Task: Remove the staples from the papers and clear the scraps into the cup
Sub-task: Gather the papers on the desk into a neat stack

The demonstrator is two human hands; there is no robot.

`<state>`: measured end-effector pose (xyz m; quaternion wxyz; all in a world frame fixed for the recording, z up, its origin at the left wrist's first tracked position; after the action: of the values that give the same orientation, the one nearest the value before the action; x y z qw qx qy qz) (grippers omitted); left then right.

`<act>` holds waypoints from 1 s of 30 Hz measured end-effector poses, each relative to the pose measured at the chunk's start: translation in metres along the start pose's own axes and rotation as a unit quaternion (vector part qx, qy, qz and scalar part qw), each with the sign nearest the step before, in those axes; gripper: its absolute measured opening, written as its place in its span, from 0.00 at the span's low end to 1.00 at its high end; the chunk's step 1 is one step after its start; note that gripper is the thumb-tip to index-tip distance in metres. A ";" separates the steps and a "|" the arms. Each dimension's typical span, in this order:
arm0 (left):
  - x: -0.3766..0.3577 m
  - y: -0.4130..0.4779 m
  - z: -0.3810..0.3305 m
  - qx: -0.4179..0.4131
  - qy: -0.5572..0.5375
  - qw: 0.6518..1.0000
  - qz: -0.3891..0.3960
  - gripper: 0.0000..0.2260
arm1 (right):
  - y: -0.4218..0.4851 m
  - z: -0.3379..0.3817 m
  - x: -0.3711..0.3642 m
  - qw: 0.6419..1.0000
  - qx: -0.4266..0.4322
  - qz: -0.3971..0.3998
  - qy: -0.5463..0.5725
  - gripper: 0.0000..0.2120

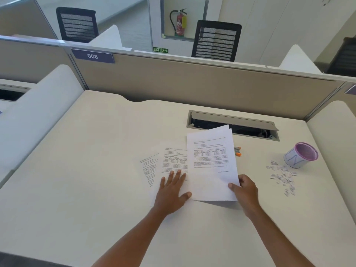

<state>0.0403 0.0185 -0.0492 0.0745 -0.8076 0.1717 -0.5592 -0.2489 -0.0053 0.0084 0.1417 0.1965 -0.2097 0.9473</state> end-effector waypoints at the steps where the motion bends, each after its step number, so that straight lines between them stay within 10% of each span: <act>1: -0.001 0.002 -0.006 -0.005 -0.009 1.000 -0.001 0.37 | -0.001 -0.004 0.009 1.000 -0.003 -0.005 0.009 0.08; 8: 0.019 0.008 -0.045 0.072 -0.235 0.968 -0.055 0.39 | -0.014 -0.020 0.046 0.995 -0.014 0.005 0.095 0.09; 17: 0.092 0.021 -0.090 0.065 -0.619 0.775 -0.110 0.19 | -0.021 -0.007 0.048 0.982 0.003 0.056 0.179 0.09; 30: 0.103 0.001 -0.105 0.000 -0.548 0.821 -0.159 0.18 | -0.025 0.037 0.040 0.973 0.062 0.057 0.214 0.18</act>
<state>-0.0248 -0.0124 0.0789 0.0662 -0.9970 -0.0286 -0.0287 -0.2640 0.0065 0.0654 0.1161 -0.0147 -0.1262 0.9851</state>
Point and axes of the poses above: each hand's wrist, its own y-axis towards the middle knuckle, its own x-axis out of the back of the hand, z = x × y, the point moved 1 cm from there along y, towards the middle knuckle, and after that the axes turned 6 degrees about y, right-handed, at the moved point
